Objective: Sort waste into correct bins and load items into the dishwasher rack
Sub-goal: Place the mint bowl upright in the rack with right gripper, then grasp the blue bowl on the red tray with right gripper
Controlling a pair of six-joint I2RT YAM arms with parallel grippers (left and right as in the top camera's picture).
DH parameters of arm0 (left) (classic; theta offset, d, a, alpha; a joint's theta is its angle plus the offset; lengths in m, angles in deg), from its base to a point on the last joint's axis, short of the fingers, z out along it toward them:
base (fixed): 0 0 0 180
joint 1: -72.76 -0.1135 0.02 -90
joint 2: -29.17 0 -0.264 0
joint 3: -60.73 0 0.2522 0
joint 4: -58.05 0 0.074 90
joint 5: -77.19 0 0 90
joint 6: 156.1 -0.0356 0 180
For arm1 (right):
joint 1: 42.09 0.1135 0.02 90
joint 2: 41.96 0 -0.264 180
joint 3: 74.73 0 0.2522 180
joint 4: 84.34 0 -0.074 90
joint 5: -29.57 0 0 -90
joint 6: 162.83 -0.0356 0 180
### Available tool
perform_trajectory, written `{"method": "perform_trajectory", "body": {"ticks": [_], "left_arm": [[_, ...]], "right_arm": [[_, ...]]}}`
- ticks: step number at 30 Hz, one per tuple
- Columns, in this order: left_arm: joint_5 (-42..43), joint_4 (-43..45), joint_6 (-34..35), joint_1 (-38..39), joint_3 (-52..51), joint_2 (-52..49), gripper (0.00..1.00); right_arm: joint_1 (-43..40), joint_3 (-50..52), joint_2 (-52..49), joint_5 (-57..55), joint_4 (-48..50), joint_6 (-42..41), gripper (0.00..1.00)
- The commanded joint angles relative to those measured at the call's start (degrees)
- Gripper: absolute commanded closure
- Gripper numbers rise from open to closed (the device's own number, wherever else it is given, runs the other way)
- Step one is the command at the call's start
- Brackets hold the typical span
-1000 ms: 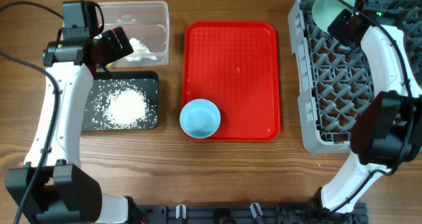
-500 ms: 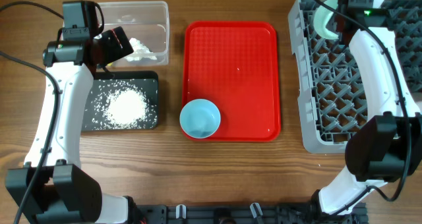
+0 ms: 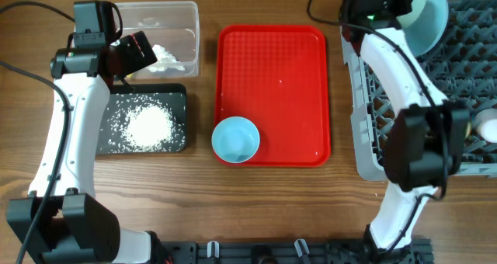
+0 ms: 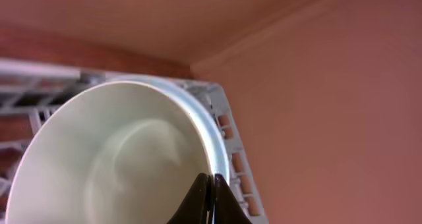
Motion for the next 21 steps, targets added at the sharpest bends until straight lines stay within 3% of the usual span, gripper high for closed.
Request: {"method": "perform_trajectory", "body": {"ticks": [1,15,20,21], "left_arm": [[-0.68,0.02,0.50,-0.31,0.07,1.16,0.00],[-0.68,0.02,0.50,-0.31,0.07,1.16,0.00],[-0.68,0.02,0.50,-0.31,0.07,1.16,0.00],[-0.70,0.02,0.50,-0.31,0.07,1.16,0.00]], "right_arm": [[0.04,-0.07,-1.36,-2.97,0.35,4.09,0.96],[1.03,0.33,-5.07,0.63,0.15,9.35,0.96],[6.49,0.33,-5.07,4.74,-0.52,7.96,0.96],[8.41,0.33,-5.07,5.25,-1.42,6.45,0.60]]}}
